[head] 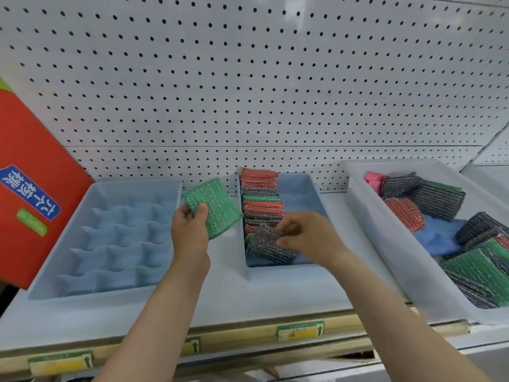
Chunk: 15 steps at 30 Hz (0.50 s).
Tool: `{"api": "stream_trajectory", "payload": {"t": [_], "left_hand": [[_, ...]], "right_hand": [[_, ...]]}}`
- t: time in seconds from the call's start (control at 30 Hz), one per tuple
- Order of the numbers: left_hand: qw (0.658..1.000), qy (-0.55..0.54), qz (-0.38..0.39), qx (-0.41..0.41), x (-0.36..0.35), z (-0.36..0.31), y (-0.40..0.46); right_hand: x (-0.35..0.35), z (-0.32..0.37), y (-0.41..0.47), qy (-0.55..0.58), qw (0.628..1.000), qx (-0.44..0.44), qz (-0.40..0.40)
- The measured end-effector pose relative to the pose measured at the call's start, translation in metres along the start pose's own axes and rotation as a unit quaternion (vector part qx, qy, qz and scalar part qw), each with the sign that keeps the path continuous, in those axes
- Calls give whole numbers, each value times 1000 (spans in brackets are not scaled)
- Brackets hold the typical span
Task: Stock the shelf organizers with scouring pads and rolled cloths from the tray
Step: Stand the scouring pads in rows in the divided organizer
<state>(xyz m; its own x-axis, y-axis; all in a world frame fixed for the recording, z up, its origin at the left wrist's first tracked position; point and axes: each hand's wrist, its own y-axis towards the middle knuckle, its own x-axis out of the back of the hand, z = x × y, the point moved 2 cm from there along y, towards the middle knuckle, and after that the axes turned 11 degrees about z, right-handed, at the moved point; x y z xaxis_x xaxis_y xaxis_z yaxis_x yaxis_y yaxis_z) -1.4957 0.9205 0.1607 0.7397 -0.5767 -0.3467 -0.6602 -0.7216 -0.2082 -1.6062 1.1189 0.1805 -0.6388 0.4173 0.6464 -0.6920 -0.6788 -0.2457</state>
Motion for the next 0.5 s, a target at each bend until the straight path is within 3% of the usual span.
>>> {"api": "stream_trajectory", "payload": {"t": [0.07, 0.2, 0.33, 0.43, 0.5], "left_hand": [[1000, 4, 21, 3, -6, 2, -2], [998, 14, 60, 15, -12, 5, -7], [995, 15, 95, 21, -15, 5, -15], [993, 23, 110, 30, -14, 4, -20], [992, 29, 118, 35, -13, 4, -21]], "right_hand": [[-10, 3, 3, -88, 995, 37, -1], [-27, 3, 11, -159, 977, 133, -49], [-37, -8, 22, -228, 960, 160, -18], [-22, -5, 26, -144, 984, 107, 14], [-7, 3, 20, 66, 995, 64, -39]]}}
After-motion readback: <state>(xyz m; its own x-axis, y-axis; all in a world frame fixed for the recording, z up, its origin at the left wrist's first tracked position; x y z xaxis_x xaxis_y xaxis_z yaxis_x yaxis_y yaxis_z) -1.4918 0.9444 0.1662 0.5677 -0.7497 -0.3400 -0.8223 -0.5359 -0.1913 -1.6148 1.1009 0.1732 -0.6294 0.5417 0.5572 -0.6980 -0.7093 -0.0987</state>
